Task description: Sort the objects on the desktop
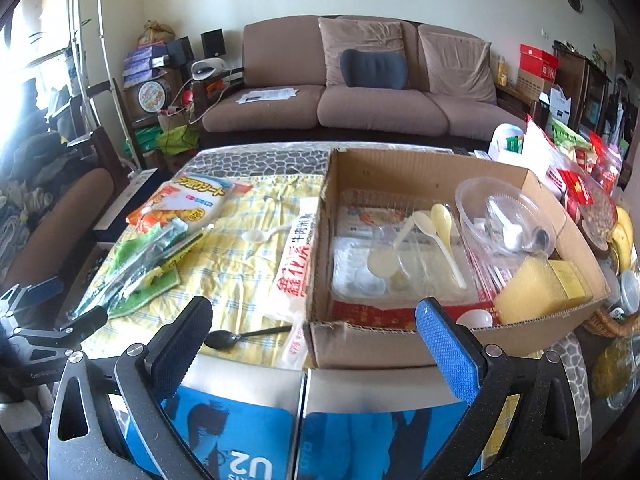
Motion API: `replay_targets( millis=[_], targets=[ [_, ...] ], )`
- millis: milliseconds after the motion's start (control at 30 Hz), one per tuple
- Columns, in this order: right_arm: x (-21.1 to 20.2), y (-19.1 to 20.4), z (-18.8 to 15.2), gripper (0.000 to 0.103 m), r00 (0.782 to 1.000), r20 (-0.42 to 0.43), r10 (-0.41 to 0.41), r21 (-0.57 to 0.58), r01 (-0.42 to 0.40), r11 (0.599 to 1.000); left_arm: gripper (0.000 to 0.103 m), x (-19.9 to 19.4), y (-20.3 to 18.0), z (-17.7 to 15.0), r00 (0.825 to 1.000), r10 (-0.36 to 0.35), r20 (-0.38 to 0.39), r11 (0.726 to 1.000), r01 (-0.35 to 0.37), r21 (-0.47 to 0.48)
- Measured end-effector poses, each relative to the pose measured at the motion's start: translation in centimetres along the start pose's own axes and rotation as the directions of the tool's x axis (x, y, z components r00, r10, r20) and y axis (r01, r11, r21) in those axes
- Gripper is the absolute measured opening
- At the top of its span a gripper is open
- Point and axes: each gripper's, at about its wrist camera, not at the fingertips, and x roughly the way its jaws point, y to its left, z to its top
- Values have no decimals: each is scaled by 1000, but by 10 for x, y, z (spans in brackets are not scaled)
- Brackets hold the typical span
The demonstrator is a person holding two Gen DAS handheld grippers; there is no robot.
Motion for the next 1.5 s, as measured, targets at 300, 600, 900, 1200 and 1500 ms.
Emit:
replay_targets(
  millis=[300, 600, 900, 1200, 1500],
  targets=[
    [19, 53, 18, 103, 986, -32, 166, 9, -166, 986, 103, 28, 73, -11, 999, 10, -39, 999, -8, 36],
    [66, 89, 40, 101, 970, -89, 226, -11, -228, 974, 95, 47, 99, 1, 996, -70, -47, 998, 70, -10],
    [130, 87, 73, 88, 944, -185, 274, 10, -277, 961, 78, 79, 122, 14, 989, -122, -80, 992, 118, -52],
    [164, 85, 40, 73, 849, -443, 289, -77, -357, 931, 74, 81, 71, 10, 961, -258, -100, 965, 261, 26],
    [188, 93, 2, 54, 739, -646, 190, -153, -370, 916, 69, 86, 69, 4, 948, -300, -103, 953, 302, -1]
  ],
)
